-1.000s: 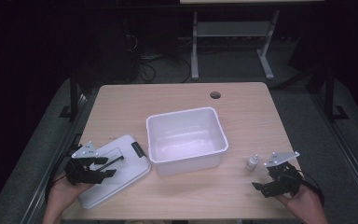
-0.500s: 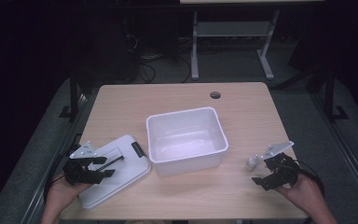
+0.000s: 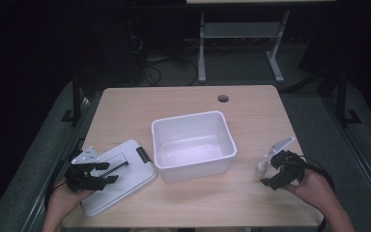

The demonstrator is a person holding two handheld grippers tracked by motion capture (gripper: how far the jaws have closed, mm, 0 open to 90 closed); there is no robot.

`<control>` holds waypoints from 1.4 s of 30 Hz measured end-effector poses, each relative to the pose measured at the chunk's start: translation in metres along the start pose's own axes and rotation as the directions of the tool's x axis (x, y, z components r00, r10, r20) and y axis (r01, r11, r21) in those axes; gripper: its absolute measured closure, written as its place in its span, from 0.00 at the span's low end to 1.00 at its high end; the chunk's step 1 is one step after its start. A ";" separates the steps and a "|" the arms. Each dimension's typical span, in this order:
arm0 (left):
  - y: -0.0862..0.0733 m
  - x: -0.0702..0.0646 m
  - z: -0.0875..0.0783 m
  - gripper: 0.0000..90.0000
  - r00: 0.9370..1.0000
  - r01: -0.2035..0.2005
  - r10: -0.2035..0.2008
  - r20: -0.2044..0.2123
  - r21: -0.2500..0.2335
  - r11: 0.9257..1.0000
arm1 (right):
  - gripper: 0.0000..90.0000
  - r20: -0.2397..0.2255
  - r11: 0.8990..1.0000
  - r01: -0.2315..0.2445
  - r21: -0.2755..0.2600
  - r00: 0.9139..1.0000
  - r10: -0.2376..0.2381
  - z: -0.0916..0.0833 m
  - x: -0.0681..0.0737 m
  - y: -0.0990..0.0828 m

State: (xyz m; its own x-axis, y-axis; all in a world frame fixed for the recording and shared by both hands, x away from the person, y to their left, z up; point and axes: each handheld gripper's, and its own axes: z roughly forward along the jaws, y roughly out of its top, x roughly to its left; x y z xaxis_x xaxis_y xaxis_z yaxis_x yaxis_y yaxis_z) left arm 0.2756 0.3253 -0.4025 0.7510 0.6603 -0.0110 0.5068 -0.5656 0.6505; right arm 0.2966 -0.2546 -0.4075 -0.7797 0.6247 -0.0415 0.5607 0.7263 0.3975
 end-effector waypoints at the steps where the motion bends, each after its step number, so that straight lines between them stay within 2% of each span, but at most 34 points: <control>1: 0.000 0.000 0.000 0.43 1.000 0.000 0.000 -0.001 0.000 1.000 | 0.25 -0.012 1.000 0.014 0.013 1.000 -0.014 0.000 -0.001 0.002; 3: 0.000 0.001 -0.001 0.43 1.000 0.004 -0.004 0.001 -0.009 1.000 | 0.24 -0.002 0.999 0.035 0.030 0.999 -0.035 0.000 -0.002 0.007; 9: -0.001 0.001 -0.002 0.43 1.000 0.010 -0.010 0.006 -0.018 1.000 | 0.26 -0.021 0.995 0.069 0.071 0.998 -0.067 0.000 -0.009 0.018; 17: -0.001 0.002 -0.004 0.43 1.000 0.014 -0.014 0.005 -0.034 0.999 | 0.32 -0.045 0.981 0.138 0.135 0.990 -0.133 0.002 -0.011 0.034; 24: -0.002 0.003 -0.003 0.42 1.000 0.015 -0.015 0.002 -0.029 0.999 | 0.40 -0.061 0.974 0.153 0.169 0.988 -0.145 0.007 -0.014 0.042; 28: -0.003 0.003 -0.003 0.42 1.000 0.018 -0.018 0.003 -0.029 0.999 | 0.46 -0.074 0.964 0.179 0.197 0.983 -0.167 0.012 -0.014 0.044; 33: -0.003 0.003 -0.003 0.42 1.000 0.017 -0.017 0.003 -0.029 0.999 | 0.52 -0.082 0.958 0.188 0.216 0.981 -0.174 0.016 -0.016 0.047; 37: -0.003 0.003 -0.003 0.42 1.000 0.019 -0.019 0.004 -0.030 0.999 | 0.57 -0.085 0.949 0.209 0.235 0.977 -0.194 0.018 -0.016 0.049; 42: -0.003 0.003 -0.003 0.42 1.000 0.020 -0.020 0.005 -0.030 0.999 | 0.60 -0.090 0.944 0.213 0.251 0.976 -0.196 0.022 -0.017 0.050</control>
State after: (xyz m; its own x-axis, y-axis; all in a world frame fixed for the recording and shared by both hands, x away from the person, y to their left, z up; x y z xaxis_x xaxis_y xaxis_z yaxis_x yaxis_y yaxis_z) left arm 0.2753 0.3305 -0.4024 0.7430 0.6687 -0.0282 0.5091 -0.5373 0.6724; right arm 0.3436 -0.2225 -0.4074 -0.8964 0.4418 -0.0365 0.4335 0.8908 0.1360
